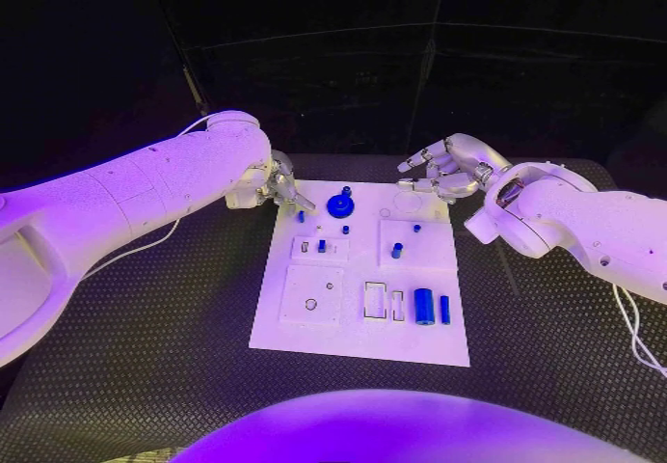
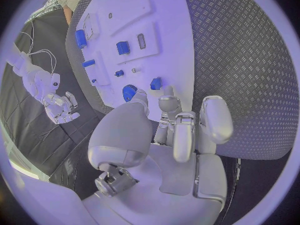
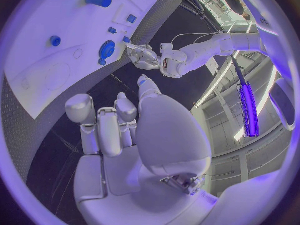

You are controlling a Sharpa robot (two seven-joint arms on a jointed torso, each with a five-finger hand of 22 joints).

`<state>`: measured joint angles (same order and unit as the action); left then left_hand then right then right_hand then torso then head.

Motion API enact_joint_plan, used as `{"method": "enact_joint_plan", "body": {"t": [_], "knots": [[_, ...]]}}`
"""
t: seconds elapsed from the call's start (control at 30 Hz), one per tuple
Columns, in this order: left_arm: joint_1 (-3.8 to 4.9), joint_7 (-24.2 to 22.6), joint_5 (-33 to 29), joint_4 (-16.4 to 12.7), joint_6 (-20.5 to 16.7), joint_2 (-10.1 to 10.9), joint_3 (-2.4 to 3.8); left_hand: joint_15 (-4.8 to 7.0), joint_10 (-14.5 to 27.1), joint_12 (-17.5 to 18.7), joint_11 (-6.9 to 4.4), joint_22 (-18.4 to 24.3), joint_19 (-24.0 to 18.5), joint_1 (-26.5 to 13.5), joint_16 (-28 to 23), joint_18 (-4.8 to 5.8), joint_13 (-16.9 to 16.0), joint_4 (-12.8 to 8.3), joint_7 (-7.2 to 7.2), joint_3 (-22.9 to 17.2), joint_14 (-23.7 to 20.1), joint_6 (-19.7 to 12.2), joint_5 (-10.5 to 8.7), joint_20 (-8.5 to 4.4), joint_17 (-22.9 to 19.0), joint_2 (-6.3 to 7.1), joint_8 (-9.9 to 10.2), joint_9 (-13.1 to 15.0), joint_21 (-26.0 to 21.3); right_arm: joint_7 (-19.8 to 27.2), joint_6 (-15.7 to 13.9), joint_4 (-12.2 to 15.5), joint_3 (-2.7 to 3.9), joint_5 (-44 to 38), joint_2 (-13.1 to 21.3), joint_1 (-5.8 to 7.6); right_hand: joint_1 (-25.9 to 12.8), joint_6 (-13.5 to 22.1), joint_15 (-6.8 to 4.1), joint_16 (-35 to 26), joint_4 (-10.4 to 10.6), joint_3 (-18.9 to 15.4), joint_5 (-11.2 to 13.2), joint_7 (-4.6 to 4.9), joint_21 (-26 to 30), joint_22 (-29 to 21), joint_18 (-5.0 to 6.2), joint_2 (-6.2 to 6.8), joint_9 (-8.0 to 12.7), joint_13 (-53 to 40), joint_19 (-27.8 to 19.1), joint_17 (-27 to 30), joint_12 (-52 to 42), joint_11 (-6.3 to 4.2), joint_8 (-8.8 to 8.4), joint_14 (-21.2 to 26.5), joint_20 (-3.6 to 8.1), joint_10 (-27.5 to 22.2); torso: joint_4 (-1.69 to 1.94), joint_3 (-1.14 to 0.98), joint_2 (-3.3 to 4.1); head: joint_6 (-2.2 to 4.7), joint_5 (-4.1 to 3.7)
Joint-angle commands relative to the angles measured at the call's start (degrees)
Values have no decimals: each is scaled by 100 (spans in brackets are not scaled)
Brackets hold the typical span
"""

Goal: Assemble the parts on the task board

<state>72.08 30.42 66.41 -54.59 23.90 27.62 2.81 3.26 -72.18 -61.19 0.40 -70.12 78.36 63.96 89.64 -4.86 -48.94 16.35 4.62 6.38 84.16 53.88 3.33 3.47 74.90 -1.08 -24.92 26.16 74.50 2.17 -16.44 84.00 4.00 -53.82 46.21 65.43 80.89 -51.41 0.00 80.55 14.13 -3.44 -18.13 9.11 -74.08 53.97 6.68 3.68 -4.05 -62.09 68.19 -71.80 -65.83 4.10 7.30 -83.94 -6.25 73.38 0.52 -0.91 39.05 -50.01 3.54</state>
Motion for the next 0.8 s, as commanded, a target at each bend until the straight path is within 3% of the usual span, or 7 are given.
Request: {"method": "enact_joint_plan", "body": {"t": [0.03, 0.47, 0.8], "knots": [[2, -18, -20, -7, 84, -10, -3, -11, -32, -28, -13, -3, 38, 80, 36, 7, -2, 1, -11, 46, 584, 49, -22, -18, 1510, 4, 23, -11, 30, 53, 26, 3, 4, -8, -6, 10, -21, -34, -36, -12, 0, -29, -37, -6, 27, -4, 30, -23, 9, 2, -14, 1, 10, -14, 29, -241, 26, -9, -1, -3, 1, 1, 7], [-18, -21, -21, -40, -69, -16, -19, -4, -17, -11, -22, 7, 30, 177, 36, 3, 30, 4, -23, 52, 584, 98, -19, -24, 1510, -70, 9, -24, 15, 52, 29, 0, 4, -8, -12, 10, -18, -36, -37, -14, -1, -31, -42, -7, 29, -5, 30, -31, 8, 11, -14, 3, 17, -15, 31, -241, 26, -14, 0, -2, -1, 1, 17], [-20, -18, -75, -60, -53, -18, -20, 6, -17, -18, -35, -8, 33, 428, 36, 5, 37, -51, -36, 29, 584, 160, -18, -35, 1510, -232, -39, -31, 13, 53, 28, -9, 4, -7, -19, 10, -18, -36, -37, -14, -1, -31, -42, -7, 29, -5, 30, -31, 8, 11, -14, 3, 17, -15, 31, -241, 26, -14, -2, -5, 0, 1, 17]]}}
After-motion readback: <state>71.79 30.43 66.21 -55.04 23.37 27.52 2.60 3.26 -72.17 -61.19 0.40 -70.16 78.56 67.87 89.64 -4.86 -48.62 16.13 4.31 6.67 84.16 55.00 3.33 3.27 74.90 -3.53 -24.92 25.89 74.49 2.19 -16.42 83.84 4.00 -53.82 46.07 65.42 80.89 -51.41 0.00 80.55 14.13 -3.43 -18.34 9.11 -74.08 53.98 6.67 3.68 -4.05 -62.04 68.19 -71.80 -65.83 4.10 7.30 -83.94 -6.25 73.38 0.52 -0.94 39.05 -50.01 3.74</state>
